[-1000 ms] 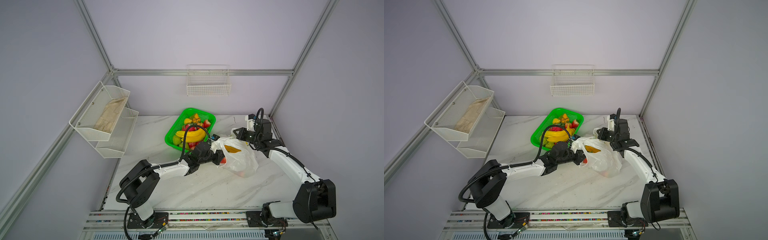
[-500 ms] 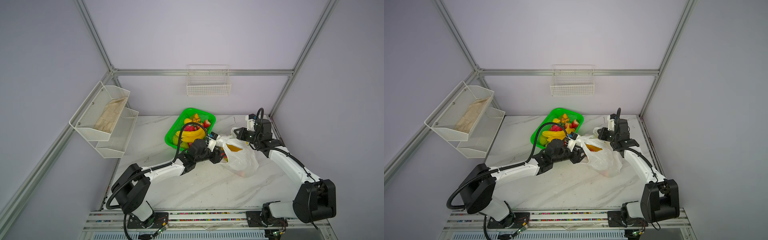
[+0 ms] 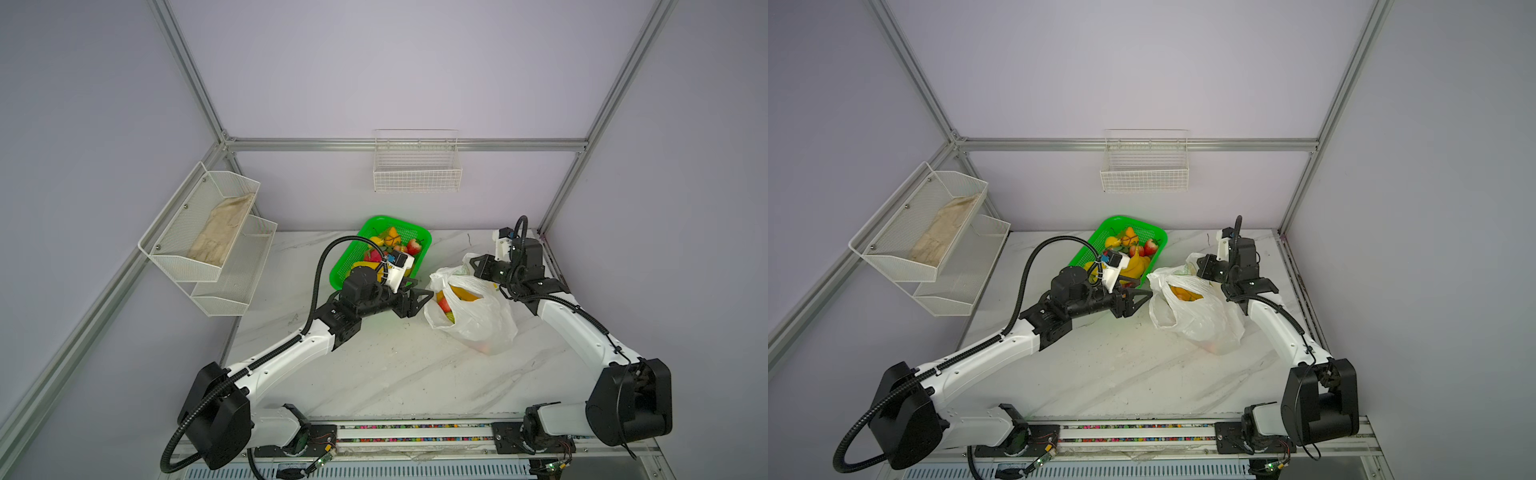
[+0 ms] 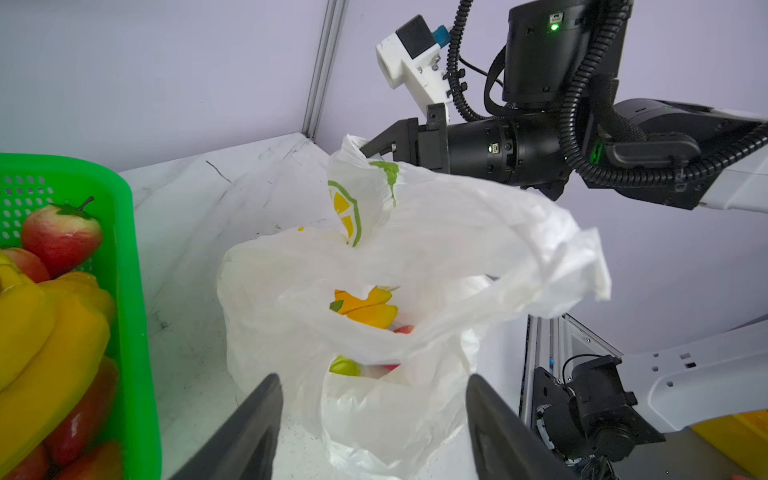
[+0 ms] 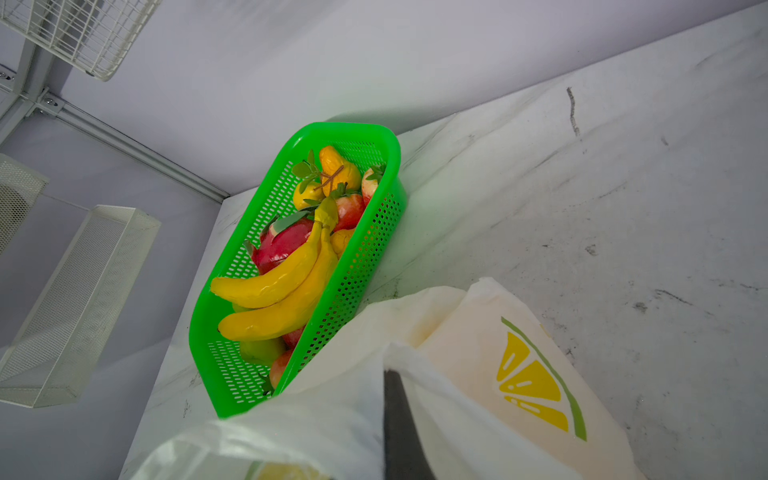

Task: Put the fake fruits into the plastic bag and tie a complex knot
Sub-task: 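Withdraw the left gripper from the bag back over the basket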

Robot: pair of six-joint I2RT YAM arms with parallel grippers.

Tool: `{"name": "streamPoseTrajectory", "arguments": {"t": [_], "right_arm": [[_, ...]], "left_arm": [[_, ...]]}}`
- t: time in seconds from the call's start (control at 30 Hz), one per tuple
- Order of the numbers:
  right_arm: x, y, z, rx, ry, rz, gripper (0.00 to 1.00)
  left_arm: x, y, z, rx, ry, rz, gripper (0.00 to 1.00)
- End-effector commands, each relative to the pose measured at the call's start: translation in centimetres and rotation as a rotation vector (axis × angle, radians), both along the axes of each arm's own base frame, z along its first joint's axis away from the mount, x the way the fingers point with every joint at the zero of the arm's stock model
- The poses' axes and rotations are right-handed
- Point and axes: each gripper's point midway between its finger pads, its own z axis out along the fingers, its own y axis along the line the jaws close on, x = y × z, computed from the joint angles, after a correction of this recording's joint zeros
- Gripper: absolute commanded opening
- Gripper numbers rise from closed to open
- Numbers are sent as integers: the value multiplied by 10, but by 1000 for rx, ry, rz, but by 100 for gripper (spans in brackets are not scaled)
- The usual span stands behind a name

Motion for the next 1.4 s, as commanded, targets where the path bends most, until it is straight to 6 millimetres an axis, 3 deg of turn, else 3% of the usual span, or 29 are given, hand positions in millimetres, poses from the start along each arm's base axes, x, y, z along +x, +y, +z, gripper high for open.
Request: {"name": "streamPoseTrajectory", "arguments": {"t": [0.0, 0.27, 0.47, 0.5, 0.6, 0.7, 0.9, 1.07, 1.1, 1.37], "right_arm": [[7, -2, 0, -19, 2, -7, 0], [9, -4, 6, -26, -8, -12, 0], [6, -5, 9, -33, -18, -15, 0], [2, -6, 19, -28, -43, -16, 0], [1, -7, 21, -30, -55, -20, 0], [-1, -4, 23, -27, -61, -2, 0], [-4, -2, 21, -24, -64, 15, 0], [-4, -2, 22, -25, -71, 18, 0], [-4, -1, 21, -21, -66, 25, 0], [0, 2, 20, -9, -67, 33, 0]], "left_arm": [[-12, 13, -5, 10, 9, -29, 71], [-4, 58, 11, 31, -2, 130, 74], [26, 116, 19, 38, -11, 434, 74], [33, 125, 19, 41, -10, 485, 74], [49, 144, 16, 58, 0, 594, 74], [65, 149, 11, 99, 8, 641, 74], [105, 137, -1, 221, 19, 647, 74], [124, 139, -2, 302, -5, 674, 75], [131, 139, -16, 338, 22, 681, 75], [169, 155, -8, 383, -8, 701, 76]]}}
